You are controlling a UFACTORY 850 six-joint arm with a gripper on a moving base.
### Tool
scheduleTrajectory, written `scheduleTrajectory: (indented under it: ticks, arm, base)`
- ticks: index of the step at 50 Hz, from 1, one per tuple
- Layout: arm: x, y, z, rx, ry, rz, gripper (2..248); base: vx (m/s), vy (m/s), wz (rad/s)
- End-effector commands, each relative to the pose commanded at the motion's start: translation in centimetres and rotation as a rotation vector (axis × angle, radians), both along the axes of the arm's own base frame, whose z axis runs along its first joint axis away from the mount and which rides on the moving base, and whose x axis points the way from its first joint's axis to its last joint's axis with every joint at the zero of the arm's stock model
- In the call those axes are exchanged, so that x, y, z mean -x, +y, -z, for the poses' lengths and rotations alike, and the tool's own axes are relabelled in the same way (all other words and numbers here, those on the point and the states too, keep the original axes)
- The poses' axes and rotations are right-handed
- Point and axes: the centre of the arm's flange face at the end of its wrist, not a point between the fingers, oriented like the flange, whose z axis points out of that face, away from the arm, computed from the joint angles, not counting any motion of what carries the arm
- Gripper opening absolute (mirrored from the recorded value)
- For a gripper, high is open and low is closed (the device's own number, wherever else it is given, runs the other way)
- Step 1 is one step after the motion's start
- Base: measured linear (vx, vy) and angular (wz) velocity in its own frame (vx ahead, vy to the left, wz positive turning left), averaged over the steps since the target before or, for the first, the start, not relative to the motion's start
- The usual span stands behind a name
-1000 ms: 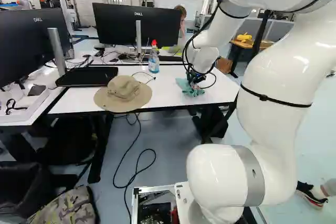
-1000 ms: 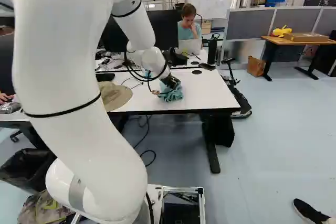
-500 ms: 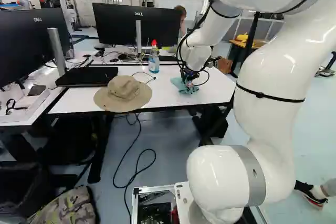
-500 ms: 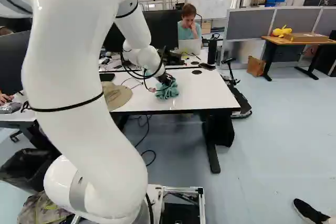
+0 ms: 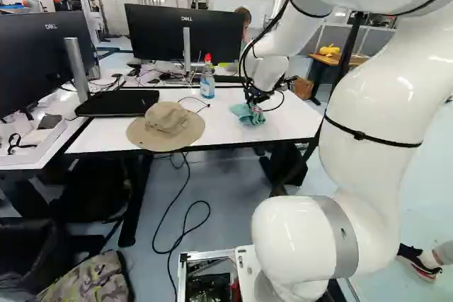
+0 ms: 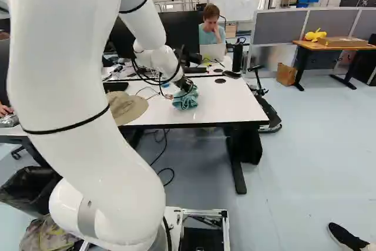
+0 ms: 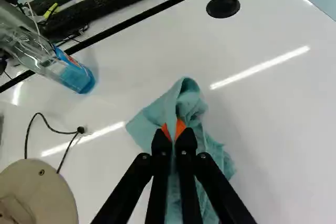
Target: Clean the table with the green towel
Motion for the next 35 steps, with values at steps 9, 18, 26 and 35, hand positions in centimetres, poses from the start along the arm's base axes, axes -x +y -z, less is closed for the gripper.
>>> scheduleTrajectory:
  ticks: [9, 18, 26, 35]
  arm:
    - [0.4, 0.5, -1.1, 0.002, -0.021, -0.010, 25]
    - [0.8, 1.8, -2.1, 0.003, -0.042, -0.035, 25]
    - [1.3, 3.1, -2.7, 0.003, -0.053, -0.061, 25]
    - [1.8, 4.5, -2.7, 0.002, -0.053, -0.090, 25]
  base:
    - [0.000, 0.000, 0.000]
    - [0.000, 0.000, 0.000]
    - [0.000, 0.000, 0.000]
    - [0.000, 0.000, 0.000]
